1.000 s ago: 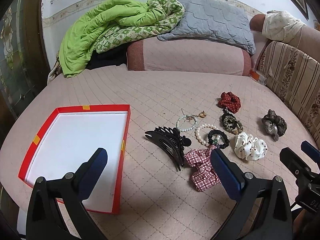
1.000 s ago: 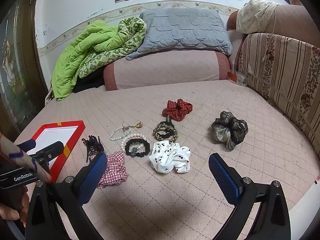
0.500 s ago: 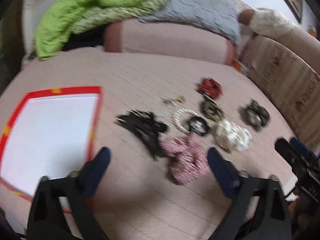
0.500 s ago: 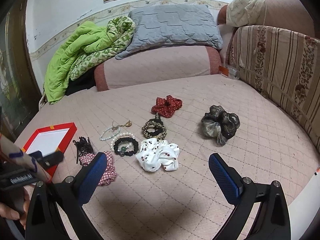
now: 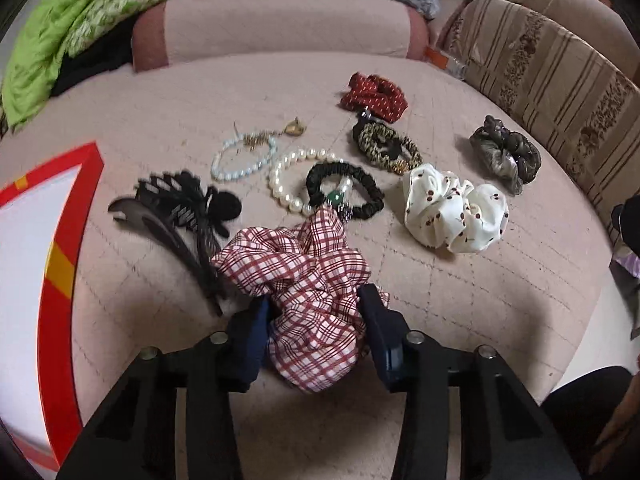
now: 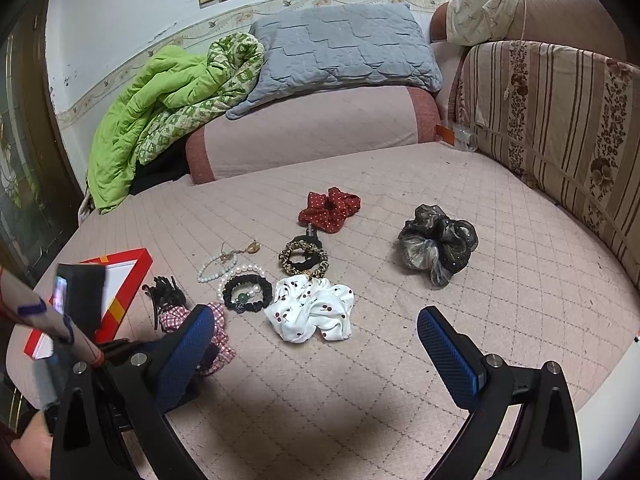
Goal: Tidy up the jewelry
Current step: 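Close the left tool on the red plaid scrunchie, then lift the plaid scrunchie toward the tray while the right tool grasps the black claw clip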
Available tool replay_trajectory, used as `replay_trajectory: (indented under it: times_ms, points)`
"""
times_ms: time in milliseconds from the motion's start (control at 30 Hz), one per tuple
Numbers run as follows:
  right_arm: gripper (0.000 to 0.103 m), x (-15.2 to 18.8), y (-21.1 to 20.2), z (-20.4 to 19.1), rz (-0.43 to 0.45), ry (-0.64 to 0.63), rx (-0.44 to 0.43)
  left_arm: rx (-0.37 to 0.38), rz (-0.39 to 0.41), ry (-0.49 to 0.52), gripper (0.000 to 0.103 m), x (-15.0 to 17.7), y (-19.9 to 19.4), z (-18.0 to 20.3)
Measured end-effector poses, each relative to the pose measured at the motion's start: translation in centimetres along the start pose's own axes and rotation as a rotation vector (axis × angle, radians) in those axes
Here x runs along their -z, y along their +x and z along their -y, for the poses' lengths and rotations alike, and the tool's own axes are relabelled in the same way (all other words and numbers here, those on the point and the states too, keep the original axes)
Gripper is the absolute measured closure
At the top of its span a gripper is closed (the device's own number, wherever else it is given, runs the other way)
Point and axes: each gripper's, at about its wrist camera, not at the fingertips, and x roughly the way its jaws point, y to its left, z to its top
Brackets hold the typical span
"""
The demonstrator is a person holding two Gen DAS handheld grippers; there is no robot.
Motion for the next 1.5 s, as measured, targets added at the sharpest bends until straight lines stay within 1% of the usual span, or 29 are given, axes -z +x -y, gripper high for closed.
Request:
replay_trajectory:
  times_ms: [33, 67, 133, 200, 333, 400, 500, 567, 667, 767, 867, 967, 1033, 1167, 1267, 1300, 1400, 1467, 1500]
  points:
    - [0.000, 0.0, 0.0, 0.0, 0.001, 0.000, 0.000, 0.019, 0.007, 0.009, 0.084, 0.1, -0.2, -0.1]
    - [0.000, 0.0, 0.0, 0.1, 0.001, 0.000, 0.001, 0.042, 0.006, 0.004, 0.089, 0.2, -0.3, -0.4]
    - [0.000, 0.0, 0.0, 0.1, 0.000, 0.002, 0.002, 0.054, 0.009, -0.002, 0.089, 0.2, -0.8, -0.7]
    - [0.000, 0.0, 0.1, 0.2, -0.003, 0.009, 0.001, 0.086, 0.020, -0.006, 0.090, 0.1, -1.8, -1.0]
    - [0.000, 0.0, 0.3, -0.1, -0.008, 0.000, -0.002, 0.153, 0.082, -0.050, 0.090, 0.0, -5.3, -2.5]
    - [0.000, 0.0, 0.4, -0.4, -0.010, -0.007, -0.008, 0.161, 0.133, -0.079, 0.090, -0.1, -7.3, -3.7]
    - [0.001, -0.1, 0.8, -1.1, -0.017, -0.017, -0.021, 0.142, 0.197, -0.126, 0.090, -0.4, -9.4, -6.0]
    - [0.003, -0.1, 1.1, -1.7, -0.023, -0.029, -0.035, 0.074, 0.249, -0.133, 0.090, -0.4, -10.8, -7.6]
    - [0.005, 0.0, 1.8, -3.1, -0.042, -0.055, -0.086, -0.004, 0.272, -0.152, 0.090, -0.3, -11.5, -9.8]
    - [0.006, 0.1, 3.1, -4.9, -0.092, -0.073, -0.169, -0.044, 0.278, -0.182, 0.090, -0.1, -11.6, -11.7]
    - [0.006, 0.1, 4.8, -7.5, -0.139, -0.110, -0.228, -0.096, 0.294, -0.176, 0.090, 0.1, -11.8, -13.0]
    - [0.006, -0.3, 6.3, -10.3, -0.162, -0.161, -0.291, -0.112, 0.311, -0.186, 0.090, 0.2, -12.2, -14.1]
    - [0.006, -0.6, 8.0, -12.1, -0.190, -0.185, -0.331, -0.123, 0.314, -0.192, 0.090, 0.4, -12.2, -14.9]
    - [0.006, -1.0, 11.8, -14.4, -0.238, -0.220, -0.350, -0.126, 0.308, -0.224, 0.090, 0.8, -12.0, -16.3]
    - [0.008, -0.7, 14.4, -15.2, -0.289, -0.227, -0.333, -0.131, 0.304, -0.235, 0.090, 1.0, -11.9, -17.0]
    - [0.010, -0.5, 15.0, -15.3, -0.301, -0.228, -0.329, -0.132, 0.302, -0.239, 0.090, 1.0, -11.9, -17.2]
    - [0.028, -0.2, 16.2, -15.6, -0.329, -0.220, -0.347, -0.135, 0.296, -0.254, 0.090, 1.2, -11.7, -17.7]
    - [0.062, 0.3, 16.7, -16.1, -0.339, -0.240, -0.340, -0.134, 0.294, -0.260, 0.090, 1.3, -11.7, -17.9]
    - [0.063, 0.3, 16.8, -16.0, -0.346, -0.243, -0.336, -0.134, 0.295, -0.261, 0.090, 1.3, -11.7, -17.9]
